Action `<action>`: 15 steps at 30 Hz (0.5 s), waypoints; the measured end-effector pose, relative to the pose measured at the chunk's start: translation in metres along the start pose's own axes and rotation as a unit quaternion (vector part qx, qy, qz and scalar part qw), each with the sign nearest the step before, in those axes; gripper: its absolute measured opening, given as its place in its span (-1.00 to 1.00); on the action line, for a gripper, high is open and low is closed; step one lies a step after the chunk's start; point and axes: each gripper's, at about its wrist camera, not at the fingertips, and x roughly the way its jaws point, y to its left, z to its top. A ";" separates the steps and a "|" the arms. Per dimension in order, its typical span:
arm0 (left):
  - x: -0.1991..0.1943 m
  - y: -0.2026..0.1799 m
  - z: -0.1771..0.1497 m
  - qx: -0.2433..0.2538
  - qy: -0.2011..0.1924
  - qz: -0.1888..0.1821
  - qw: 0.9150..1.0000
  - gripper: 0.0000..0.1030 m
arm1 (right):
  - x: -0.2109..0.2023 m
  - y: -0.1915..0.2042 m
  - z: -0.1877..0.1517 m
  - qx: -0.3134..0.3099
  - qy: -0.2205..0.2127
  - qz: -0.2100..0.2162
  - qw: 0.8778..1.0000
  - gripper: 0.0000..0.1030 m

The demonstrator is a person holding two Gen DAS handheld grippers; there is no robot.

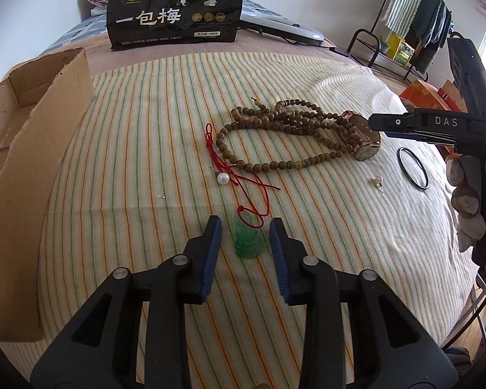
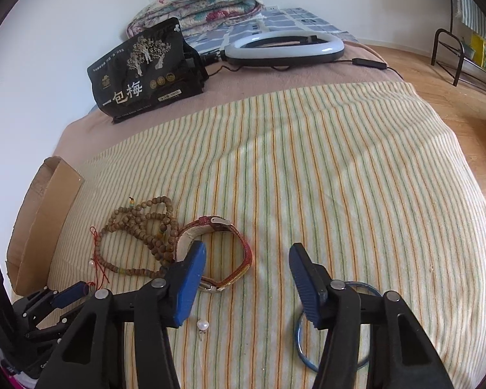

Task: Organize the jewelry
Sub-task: 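Grasp the green jade pendant with the left tool while the right tool grasps the watch, then lift the jade pendant and watch and carry both over the box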

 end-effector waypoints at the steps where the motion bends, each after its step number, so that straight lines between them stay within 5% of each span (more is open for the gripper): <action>1: 0.001 0.001 0.000 0.000 0.000 0.003 1.000 -0.51 | 0.002 0.000 0.000 0.002 0.002 0.002 1.000 -0.05; 6: 0.001 0.002 0.001 0.000 -0.001 0.009 1.000 -0.71 | 0.013 0.003 0.002 0.001 0.016 -0.001 1.000 -0.23; 15: -0.003 0.004 0.001 -0.008 -0.005 0.005 1.000 -0.72 | 0.021 0.002 0.000 0.013 0.027 -0.003 1.000 -0.76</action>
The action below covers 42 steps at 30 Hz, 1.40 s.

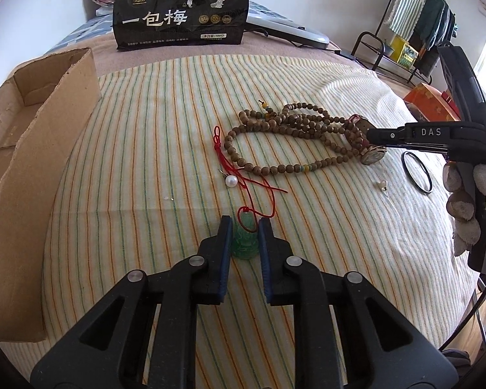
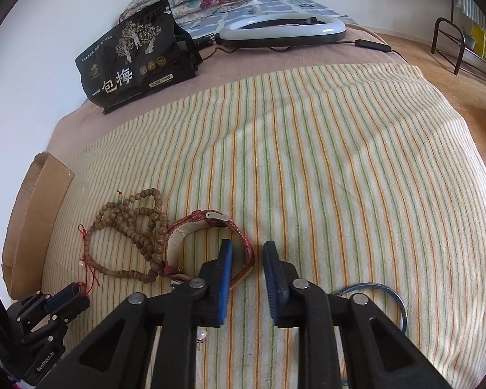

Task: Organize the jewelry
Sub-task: 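Lift the jade pendant and watch and carry both over the box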

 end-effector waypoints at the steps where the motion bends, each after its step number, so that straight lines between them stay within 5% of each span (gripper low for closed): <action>1: -0.001 0.000 0.000 -0.002 -0.001 -0.001 1.000 -0.72 | -0.001 -0.001 0.000 0.004 -0.001 0.002 1.000 -0.82; 42: -0.135 0.007 0.005 -0.014 -0.114 -0.001 0.993 -0.72 | -0.110 0.038 -0.024 -0.015 -0.087 0.033 0.996 -0.86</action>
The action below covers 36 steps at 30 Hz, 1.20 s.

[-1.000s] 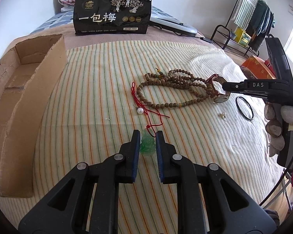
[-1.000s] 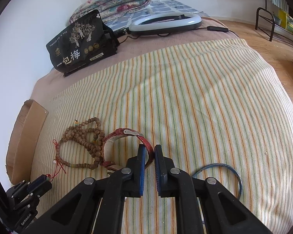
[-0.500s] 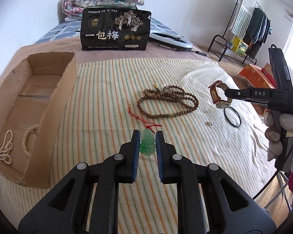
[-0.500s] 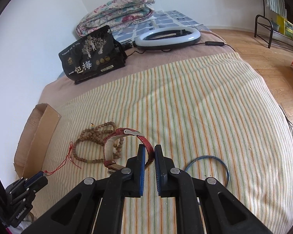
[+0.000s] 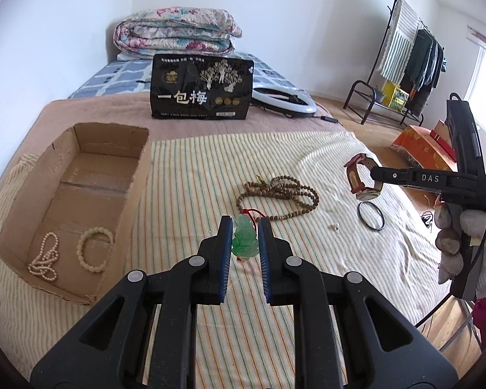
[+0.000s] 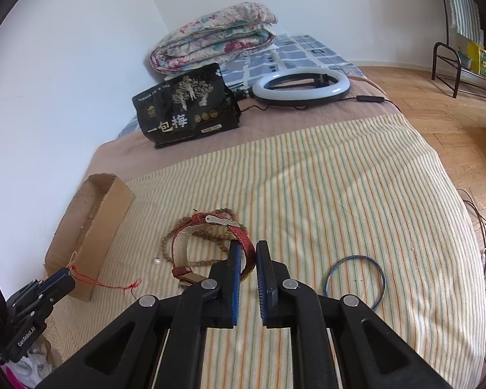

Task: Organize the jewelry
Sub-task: 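Lift the jade pendant and watch and carry both over the box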

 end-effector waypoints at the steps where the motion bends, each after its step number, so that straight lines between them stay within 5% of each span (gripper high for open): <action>1: -0.005 0.001 0.000 0.000 -0.004 0.001 1.000 -0.72 | -0.003 0.003 0.000 -0.002 -0.002 0.002 1.000 -0.86; 17: -0.060 0.038 0.022 -0.012 -0.058 0.020 0.998 -0.72 | -0.028 0.059 0.007 -0.040 -0.025 0.035 0.998 -0.86; 36: -0.085 0.127 0.036 -0.045 -0.082 0.079 0.993 -0.72 | 0.000 0.154 0.016 -0.088 -0.015 0.080 0.993 -0.86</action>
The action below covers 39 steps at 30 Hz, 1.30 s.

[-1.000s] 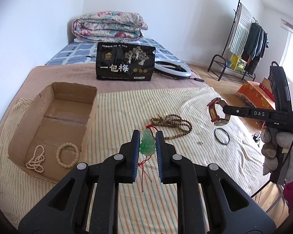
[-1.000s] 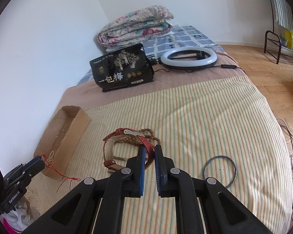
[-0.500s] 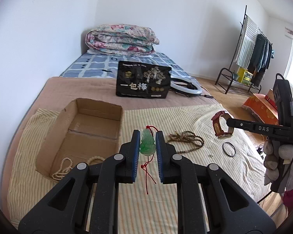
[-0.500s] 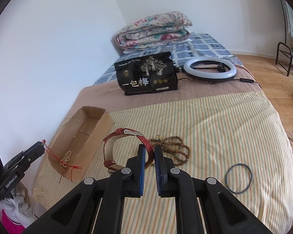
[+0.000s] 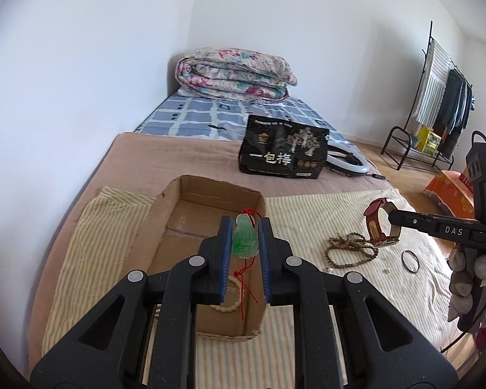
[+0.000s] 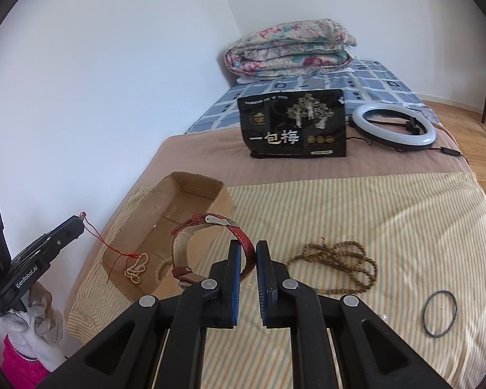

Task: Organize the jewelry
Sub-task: 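Lift the jade pendant and watch and carry both over the box, then open both tools to drop the pendant and watch into the box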

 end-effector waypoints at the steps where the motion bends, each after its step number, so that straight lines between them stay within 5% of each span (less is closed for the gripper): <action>1: 0.001 0.005 0.000 -0.001 0.000 0.003 1.000 -0.72 | 0.004 0.005 0.001 -0.002 0.002 0.002 1.000 -0.87; 15: 0.028 0.053 0.001 -0.022 0.015 0.022 0.999 -0.72 | 0.059 0.052 0.013 -0.023 0.026 0.013 0.999 -0.86; 39: 0.086 0.082 -0.016 -0.039 0.053 0.030 0.997 -0.72 | 0.151 0.091 0.017 -0.048 0.068 0.006 0.997 -0.86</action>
